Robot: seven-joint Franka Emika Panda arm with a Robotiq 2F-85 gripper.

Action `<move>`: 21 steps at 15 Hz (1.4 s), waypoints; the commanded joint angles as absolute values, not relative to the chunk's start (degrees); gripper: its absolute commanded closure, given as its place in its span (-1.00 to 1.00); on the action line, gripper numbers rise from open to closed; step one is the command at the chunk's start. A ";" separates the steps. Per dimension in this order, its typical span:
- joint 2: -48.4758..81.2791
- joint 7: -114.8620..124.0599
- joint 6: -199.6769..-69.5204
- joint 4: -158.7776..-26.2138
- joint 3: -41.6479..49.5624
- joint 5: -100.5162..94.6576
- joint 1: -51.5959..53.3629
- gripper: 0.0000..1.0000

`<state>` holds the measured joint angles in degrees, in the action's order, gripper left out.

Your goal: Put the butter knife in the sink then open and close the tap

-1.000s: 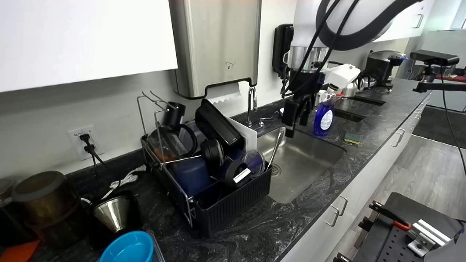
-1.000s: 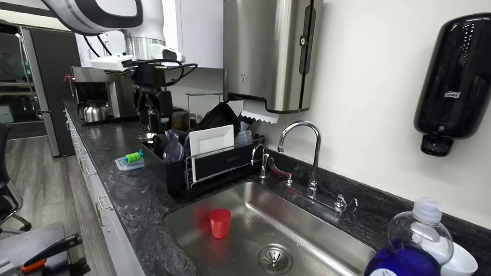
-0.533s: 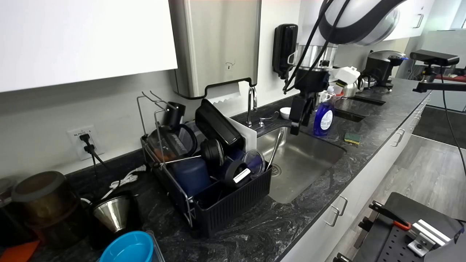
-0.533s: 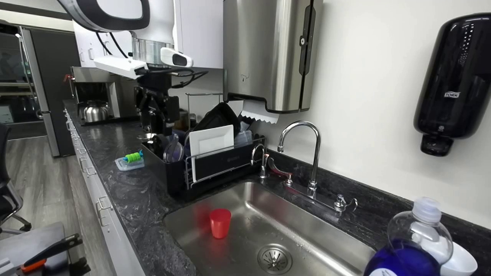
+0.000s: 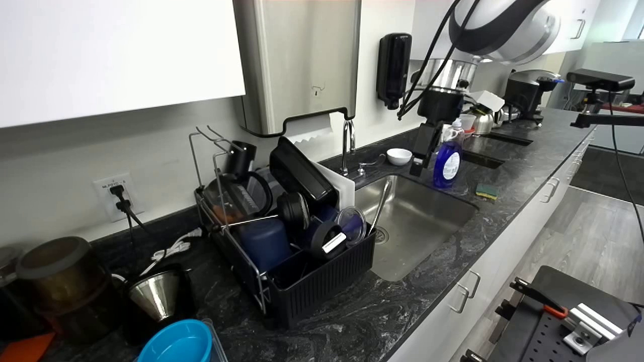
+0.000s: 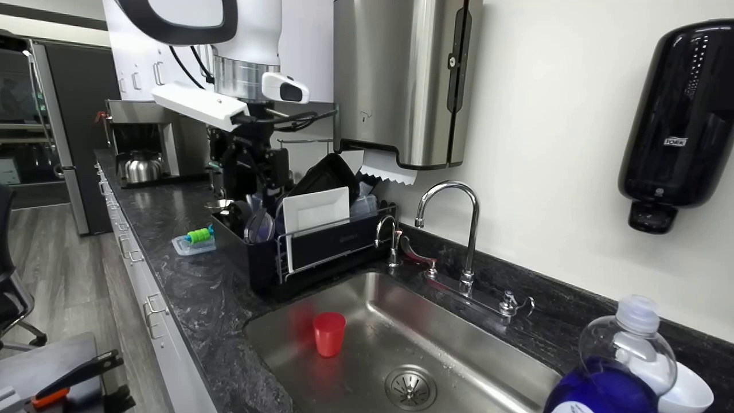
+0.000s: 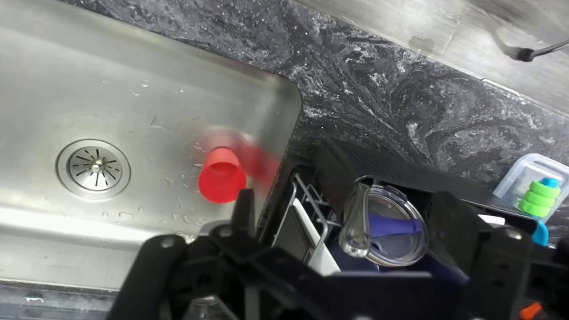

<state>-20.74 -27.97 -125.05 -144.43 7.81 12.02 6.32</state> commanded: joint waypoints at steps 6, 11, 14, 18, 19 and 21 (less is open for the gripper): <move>-16.43 -54.17 -126.60 -144.07 14.87 29.29 7.09 -1.00; -13.13 -73.68 -120.13 -142.69 16.60 40.08 5.03 -1.00; -11.32 -82.34 -116.02 -141.85 16.48 42.72 2.79 -1.00; -8.77 -90.90 -112.99 -140.54 15.93 43.60 -0.44 -1.00; -7.95 -92.19 -112.87 -140.20 15.71 43.65 -1.07 -1.00; -5.86 -90.44 -113.77 -139.41 14.85 44.65 -1.91 -1.00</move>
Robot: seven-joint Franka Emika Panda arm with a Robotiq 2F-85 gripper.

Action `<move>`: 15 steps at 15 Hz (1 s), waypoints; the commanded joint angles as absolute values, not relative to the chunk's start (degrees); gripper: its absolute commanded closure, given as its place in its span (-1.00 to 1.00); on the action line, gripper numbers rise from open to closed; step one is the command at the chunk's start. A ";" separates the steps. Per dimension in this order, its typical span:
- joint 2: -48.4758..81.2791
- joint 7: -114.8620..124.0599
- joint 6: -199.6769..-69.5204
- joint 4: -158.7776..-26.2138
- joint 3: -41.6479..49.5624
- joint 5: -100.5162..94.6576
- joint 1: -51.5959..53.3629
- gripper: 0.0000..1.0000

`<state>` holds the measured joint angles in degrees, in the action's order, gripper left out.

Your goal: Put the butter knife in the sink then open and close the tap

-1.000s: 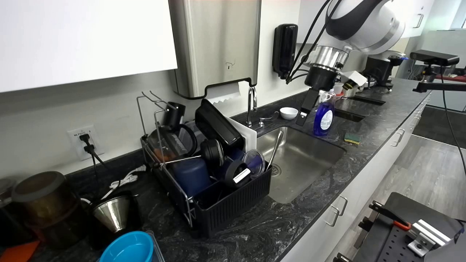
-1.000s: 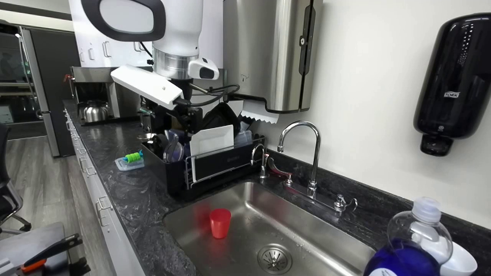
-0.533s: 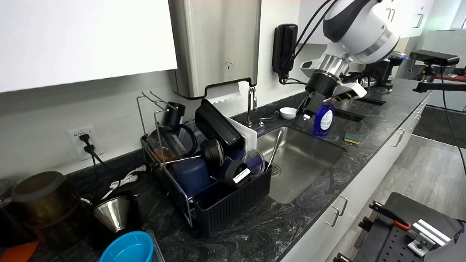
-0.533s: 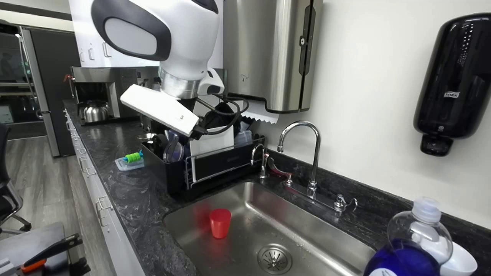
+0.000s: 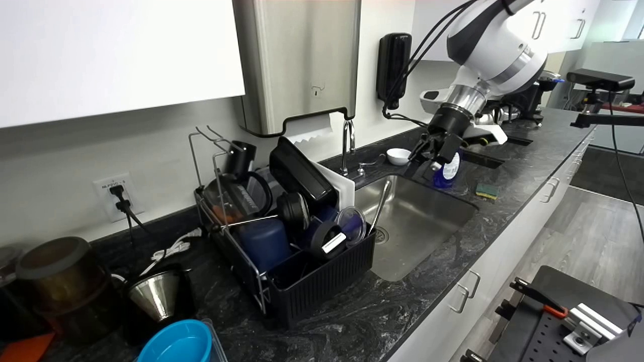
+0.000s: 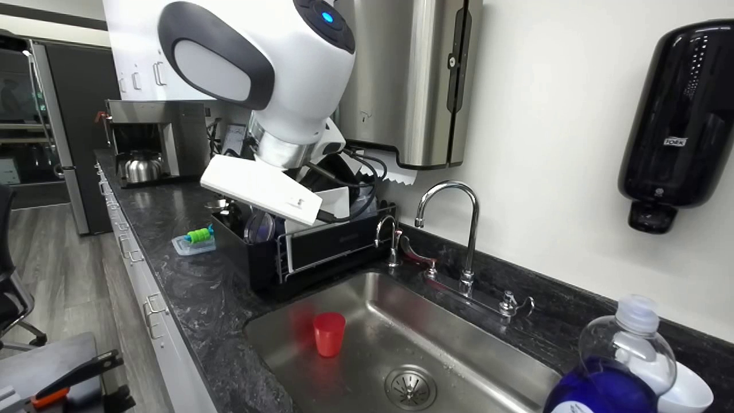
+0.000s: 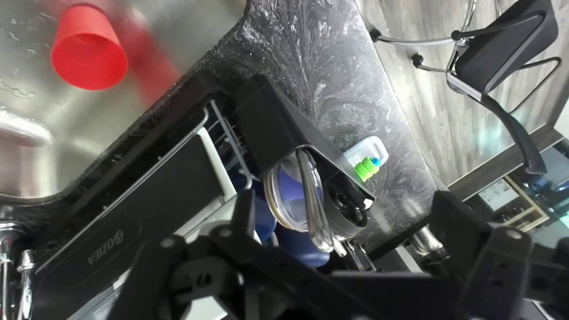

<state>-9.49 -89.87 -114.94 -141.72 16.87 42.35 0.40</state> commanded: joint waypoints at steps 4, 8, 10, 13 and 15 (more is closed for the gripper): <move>-8.06 -90.13 -114.61 -141.13 13.53 43.19 -3.04 -1.00; -8.34 -90.11 -114.62 -141.13 13.41 43.18 -3.21 -1.00; -8.34 -90.11 -114.62 -141.13 13.40 43.18 -3.22 -1.00; -8.34 -90.11 -114.62 -141.13 13.39 43.18 -3.23 -1.00; -8.19 -91.89 -114.62 -141.20 13.40 43.74 -3.12 -1.00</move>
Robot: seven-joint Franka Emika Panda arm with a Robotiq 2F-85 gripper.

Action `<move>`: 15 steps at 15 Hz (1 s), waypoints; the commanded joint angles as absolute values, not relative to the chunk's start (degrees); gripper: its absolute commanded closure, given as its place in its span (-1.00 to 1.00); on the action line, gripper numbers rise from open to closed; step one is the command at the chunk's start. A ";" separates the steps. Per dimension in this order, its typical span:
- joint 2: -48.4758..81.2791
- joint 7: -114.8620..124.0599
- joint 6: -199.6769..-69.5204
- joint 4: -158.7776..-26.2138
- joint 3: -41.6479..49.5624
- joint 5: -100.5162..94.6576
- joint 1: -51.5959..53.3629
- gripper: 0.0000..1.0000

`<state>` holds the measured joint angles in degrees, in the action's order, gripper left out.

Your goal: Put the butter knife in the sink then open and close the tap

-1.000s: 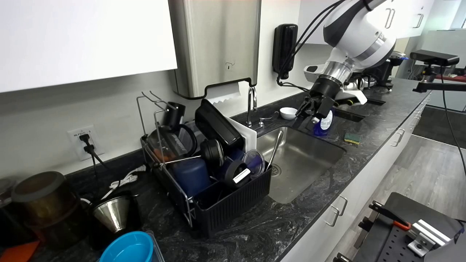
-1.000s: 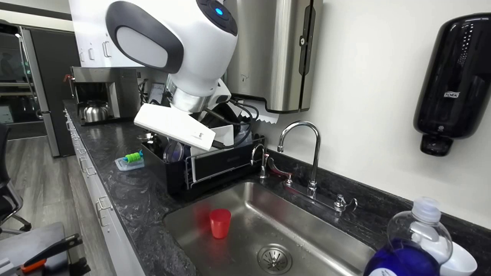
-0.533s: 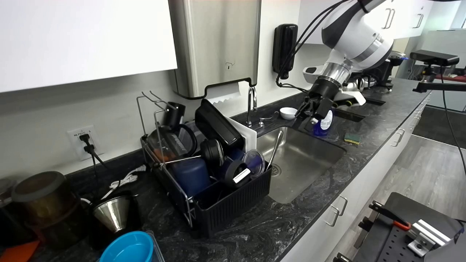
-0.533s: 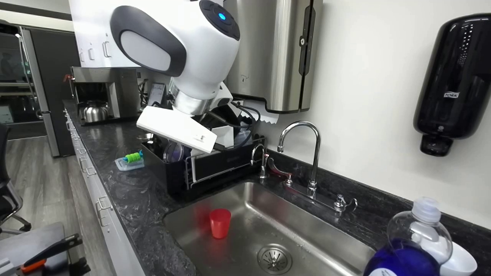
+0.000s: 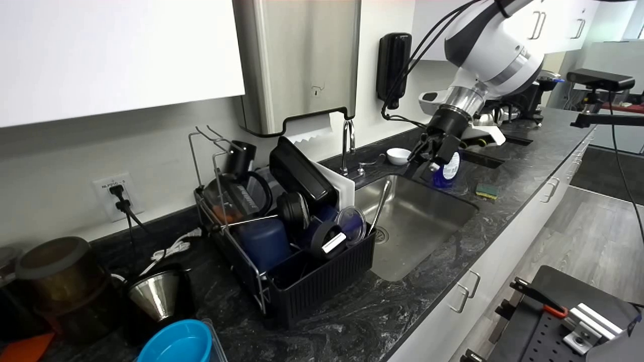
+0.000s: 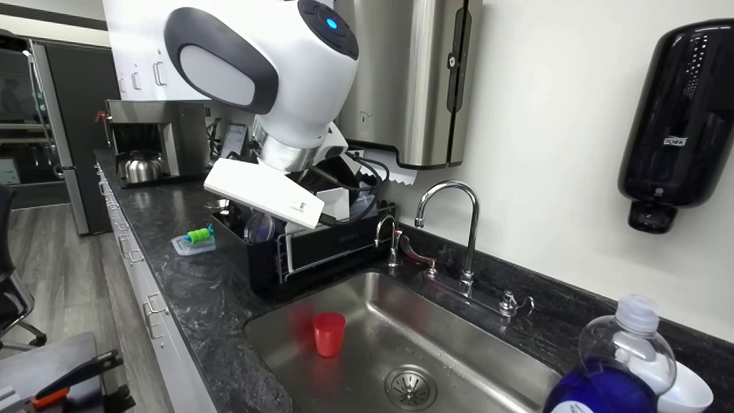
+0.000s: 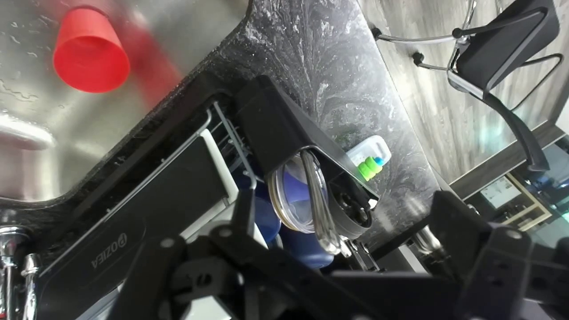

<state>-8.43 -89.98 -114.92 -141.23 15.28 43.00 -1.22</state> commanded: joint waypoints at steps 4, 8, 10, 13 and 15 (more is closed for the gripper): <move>-8.28 -97.73 -115.50 -141.85 13.02 45.37 -2.91 -1.00; -7.73 -106.54 -115.72 -142.38 13.34 48.15 -3.41 -1.00; -7.01 -110.83 -115.39 -142.43 13.53 49.61 -4.08 -1.00; -5.38 -117.02 -114.75 -142.36 13.65 51.98 -5.27 -1.00; -4.12 -121.17 -114.18 -142.15 13.63 53.84 -5.98 -1.00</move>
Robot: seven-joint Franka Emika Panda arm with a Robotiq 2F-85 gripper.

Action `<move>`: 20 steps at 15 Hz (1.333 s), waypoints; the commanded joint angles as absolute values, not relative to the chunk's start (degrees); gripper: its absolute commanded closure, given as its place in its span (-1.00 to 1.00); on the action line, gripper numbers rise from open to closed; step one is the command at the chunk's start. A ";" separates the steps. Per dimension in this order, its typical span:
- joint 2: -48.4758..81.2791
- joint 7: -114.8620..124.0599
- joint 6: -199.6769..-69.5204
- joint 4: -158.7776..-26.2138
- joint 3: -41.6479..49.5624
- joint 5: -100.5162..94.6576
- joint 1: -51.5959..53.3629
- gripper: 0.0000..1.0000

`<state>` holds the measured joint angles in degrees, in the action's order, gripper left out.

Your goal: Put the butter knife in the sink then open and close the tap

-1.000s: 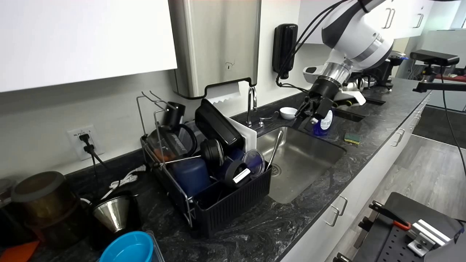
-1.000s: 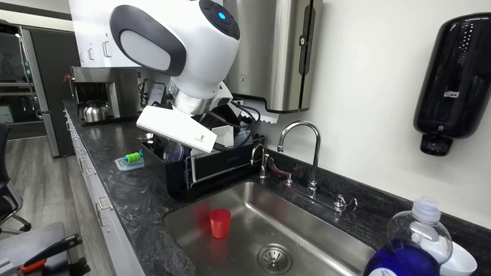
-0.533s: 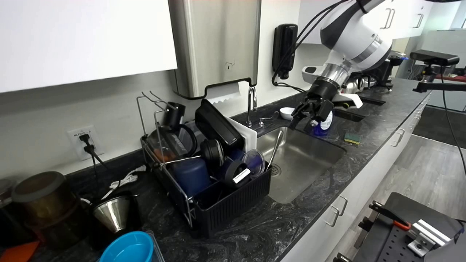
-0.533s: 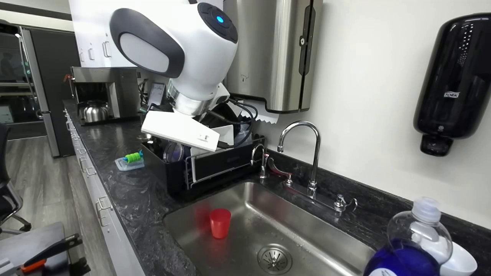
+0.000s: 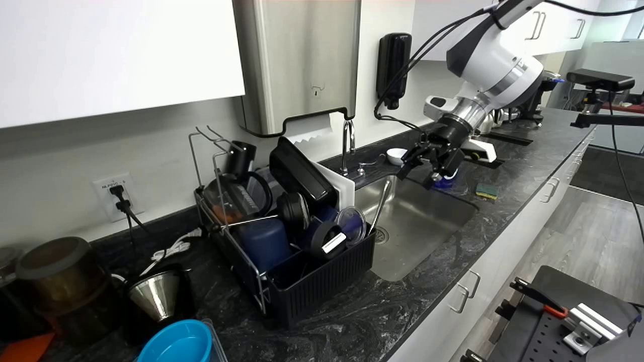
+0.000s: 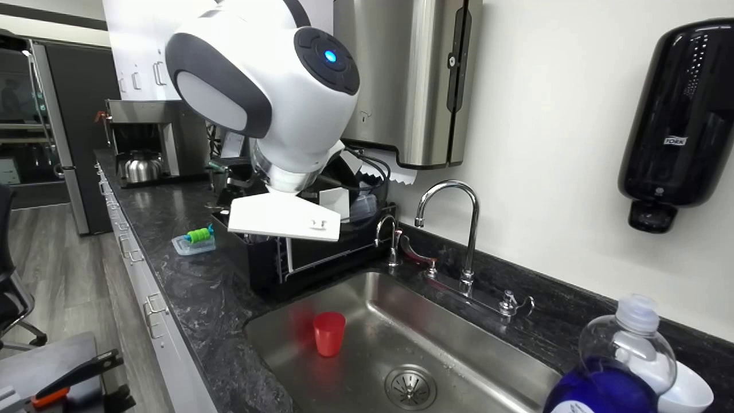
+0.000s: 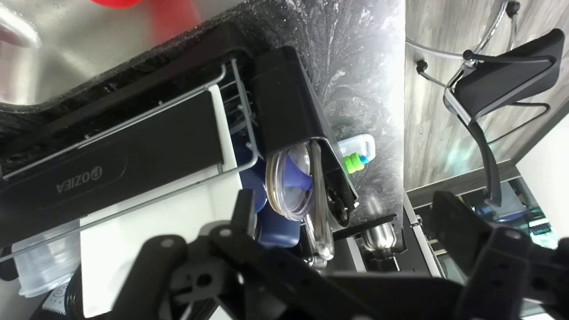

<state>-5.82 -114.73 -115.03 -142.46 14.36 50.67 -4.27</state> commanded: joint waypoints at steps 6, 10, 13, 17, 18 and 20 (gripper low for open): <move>-0.73 -131.48 -112.00 -141.38 13.30 59.10 -7.14 -1.00; 1.35 -135.23 -109.55 -140.66 13.13 61.68 -7.46 -1.00; 3.25 -137.15 -105.41 -139.29 13.24 64.42 -7.99 -1.00; 5.58 -138.98 -101.78 -137.92 13.23 67.53 -8.90 -1.00; 6.16 -139.35 -101.36 -137.65 13.20 67.99 -9.09 -1.00; 7.23 -140.38 -100.49 -137.36 13.18 68.55 -9.44 -1.00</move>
